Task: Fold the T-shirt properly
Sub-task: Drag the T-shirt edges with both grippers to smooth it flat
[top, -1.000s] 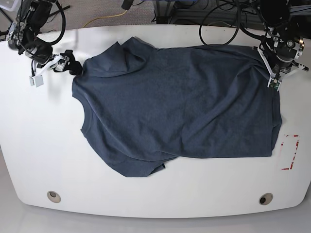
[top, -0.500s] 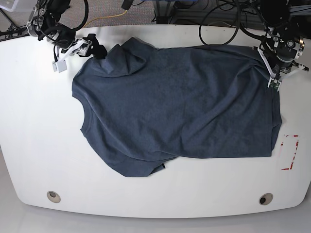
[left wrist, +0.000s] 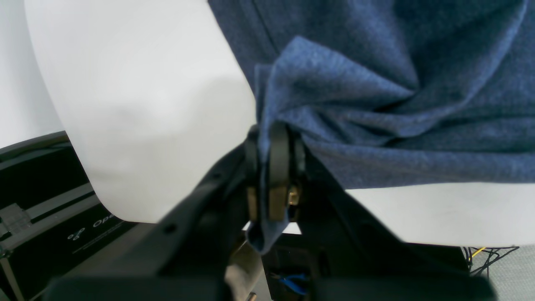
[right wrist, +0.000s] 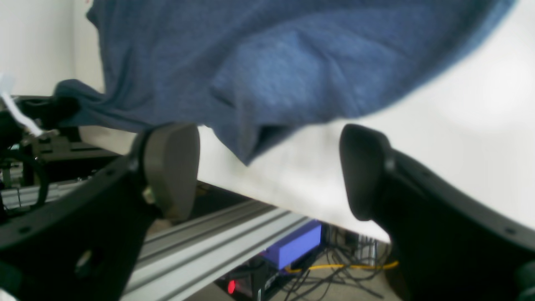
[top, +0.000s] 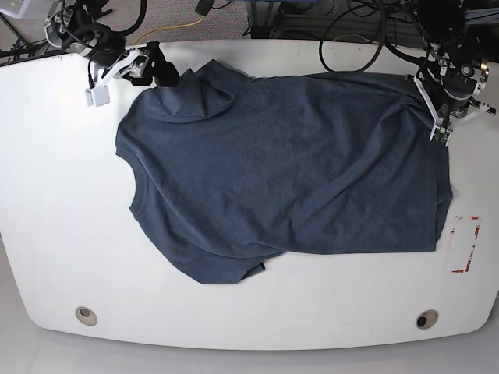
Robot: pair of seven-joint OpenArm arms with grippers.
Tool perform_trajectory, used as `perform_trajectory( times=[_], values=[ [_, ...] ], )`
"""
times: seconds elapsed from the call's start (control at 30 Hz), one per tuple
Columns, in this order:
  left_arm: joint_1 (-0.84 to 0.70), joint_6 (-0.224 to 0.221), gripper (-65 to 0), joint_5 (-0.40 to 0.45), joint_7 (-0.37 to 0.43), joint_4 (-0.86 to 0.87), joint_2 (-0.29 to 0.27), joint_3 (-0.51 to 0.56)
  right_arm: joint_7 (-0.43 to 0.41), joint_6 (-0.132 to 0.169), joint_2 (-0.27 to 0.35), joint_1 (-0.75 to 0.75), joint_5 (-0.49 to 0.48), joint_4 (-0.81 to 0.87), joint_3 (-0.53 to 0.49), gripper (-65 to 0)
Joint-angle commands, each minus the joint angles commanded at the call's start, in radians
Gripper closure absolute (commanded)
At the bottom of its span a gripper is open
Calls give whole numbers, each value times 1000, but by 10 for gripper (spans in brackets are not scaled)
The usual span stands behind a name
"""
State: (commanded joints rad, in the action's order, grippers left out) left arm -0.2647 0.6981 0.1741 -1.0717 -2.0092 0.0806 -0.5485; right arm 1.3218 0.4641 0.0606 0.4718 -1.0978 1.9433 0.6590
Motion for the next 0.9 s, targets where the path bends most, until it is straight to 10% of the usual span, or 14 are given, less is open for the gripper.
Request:
perform_trajectory(
  times=[0.53,0.77,0.9],
  values=[
    [0,0,0,0,0,0,5,-2,-66,-3,-35,-100,69,-164,-140,-468],
    [0,0,0,0,0,0,6,-2,-69,-3,-15,-94,69,-161,-133,0],
    [0,0,0,-2,0,0,6,-2,-72,-3,5,-51,64,-150,-127,0]
  ],
)
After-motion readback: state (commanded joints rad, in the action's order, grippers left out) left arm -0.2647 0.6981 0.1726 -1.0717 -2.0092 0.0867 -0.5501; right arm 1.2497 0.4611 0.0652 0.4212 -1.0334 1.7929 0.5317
